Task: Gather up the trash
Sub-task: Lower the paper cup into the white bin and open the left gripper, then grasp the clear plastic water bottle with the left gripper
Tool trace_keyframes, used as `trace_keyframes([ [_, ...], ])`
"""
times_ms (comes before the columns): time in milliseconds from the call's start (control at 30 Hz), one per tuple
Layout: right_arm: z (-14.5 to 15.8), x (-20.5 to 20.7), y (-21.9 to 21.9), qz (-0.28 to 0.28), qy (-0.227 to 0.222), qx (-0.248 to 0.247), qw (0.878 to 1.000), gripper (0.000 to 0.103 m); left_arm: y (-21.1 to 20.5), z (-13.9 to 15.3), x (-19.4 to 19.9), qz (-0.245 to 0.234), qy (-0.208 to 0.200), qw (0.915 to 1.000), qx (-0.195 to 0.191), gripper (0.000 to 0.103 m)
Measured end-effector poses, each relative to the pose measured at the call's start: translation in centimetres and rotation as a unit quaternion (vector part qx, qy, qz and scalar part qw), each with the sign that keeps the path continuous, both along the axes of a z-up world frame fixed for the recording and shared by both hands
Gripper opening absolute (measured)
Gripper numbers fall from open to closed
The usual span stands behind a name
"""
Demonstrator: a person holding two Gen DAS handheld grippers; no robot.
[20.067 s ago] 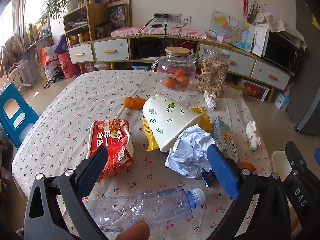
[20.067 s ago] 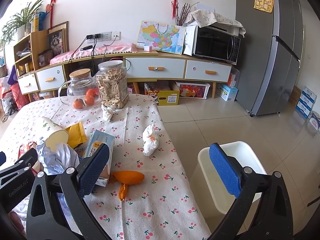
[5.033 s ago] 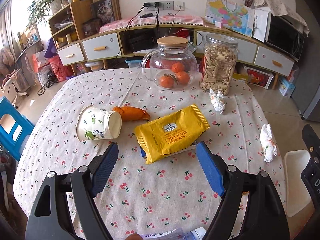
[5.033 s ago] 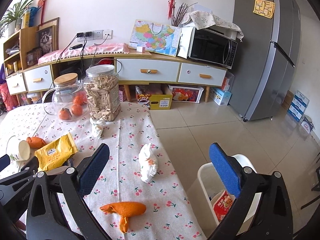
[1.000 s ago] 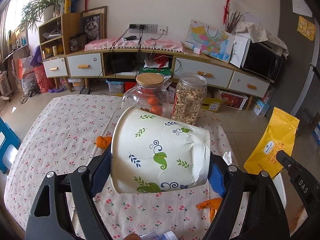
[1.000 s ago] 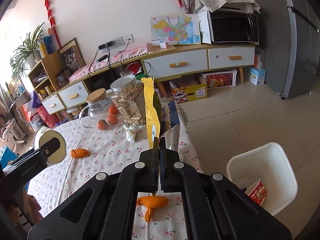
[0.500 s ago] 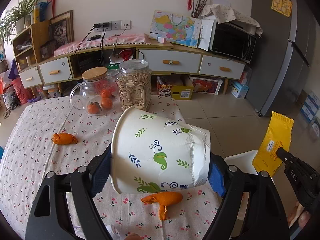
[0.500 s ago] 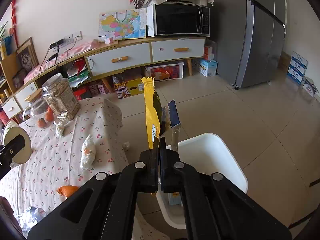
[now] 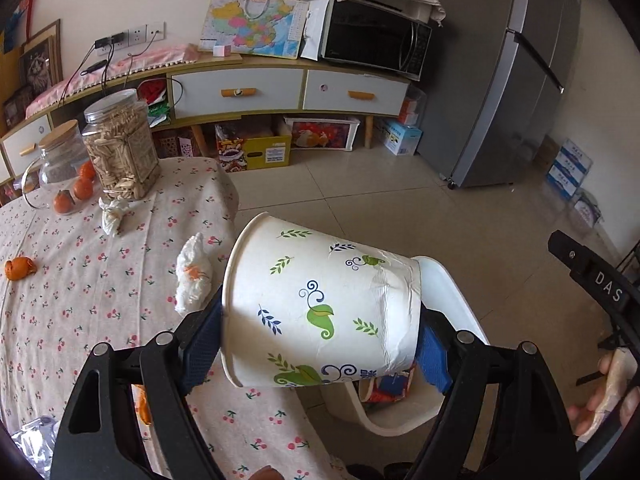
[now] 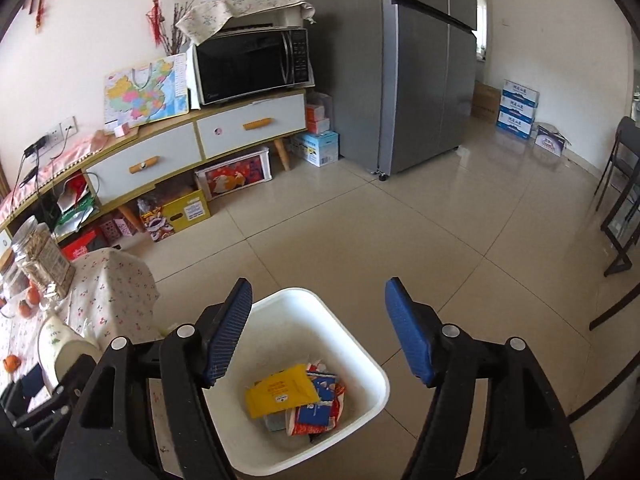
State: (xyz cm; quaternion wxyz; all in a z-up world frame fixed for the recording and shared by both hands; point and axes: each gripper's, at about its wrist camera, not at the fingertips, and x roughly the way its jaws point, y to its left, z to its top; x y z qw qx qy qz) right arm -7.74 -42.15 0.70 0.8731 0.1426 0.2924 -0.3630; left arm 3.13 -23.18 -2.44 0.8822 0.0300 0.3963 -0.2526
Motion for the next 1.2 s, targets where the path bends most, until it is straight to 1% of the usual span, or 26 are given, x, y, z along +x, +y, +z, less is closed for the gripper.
trace_keyframes([
  [167,0.9,-1.1,-1.2,-0.039,-0.019,-0.024,0.999,0.078,-3.8,-1.3,-1.1,-0.030,0.007,0.9995,0.008,0.080],
  [333,1.2,-1.5,-1.8,-0.058,-0.022,-0.033,0.998,0.080,-6.4,-1.4,-0.9,-0.056,0.031,0.9979,-0.001,0.083],
  [400,1.2,-1.8,-1.9,-0.064,-0.024,-0.035,0.997,0.084,-6.9,-1.5,-0.6,-0.057,0.036,0.9977,0.001,0.085],
  [433,1.3,-1.8,-1.9,-0.065,-0.024,-0.036,0.997,0.085,-6.9,-1.4,-0.5,-0.056,0.038,0.9977,0.003,0.086],
  [500,1.3,-1.9,-1.7,-0.065,-0.025,-0.038,0.997,0.090,-6.6,-1.4,-0.6,-0.058,0.037,0.9976,0.006,0.089],
  [533,1.4,-1.9,-1.5,-0.064,-0.026,-0.039,0.997,0.091,-6.4,-1.3,-0.7,-0.059,0.034,0.9976,0.007,0.091],
  [567,1.5,-1.7,-1.3,-0.062,-0.027,-0.040,0.997,0.091,-6.0,-1.3,-0.7,-0.060,0.032,0.9977,0.007,0.093],
  [667,1.6,-1.4,-0.3,-0.054,-0.029,-0.045,0.997,0.094,-5.0,-1.3,-0.7,-0.053,0.034,0.9980,0.009,0.094],
  [833,1.7,-0.1,2.1,-0.016,-0.021,-0.048,0.999,0.095,-1.8,-0.7,-0.7,-0.022,0.007,0.9988,0.042,0.094],
  [933,1.8,1.1,4.5,0.019,-0.018,-0.047,0.999,0.096,1.0,-0.2,-0.6,0.002,-0.016,0.9977,0.067,0.094],
  [1033,1.7,2.1,7.4,0.063,-0.012,-0.045,0.997,0.096,4.0,0.3,-0.4,0.018,-0.028,0.9957,0.086,0.094],
  [1200,1.4,3.8,12.4,0.136,0.005,-0.046,0.990,0.096,8.9,0.6,-0.4,0.035,-0.042,0.9898,0.131,0.094],
])
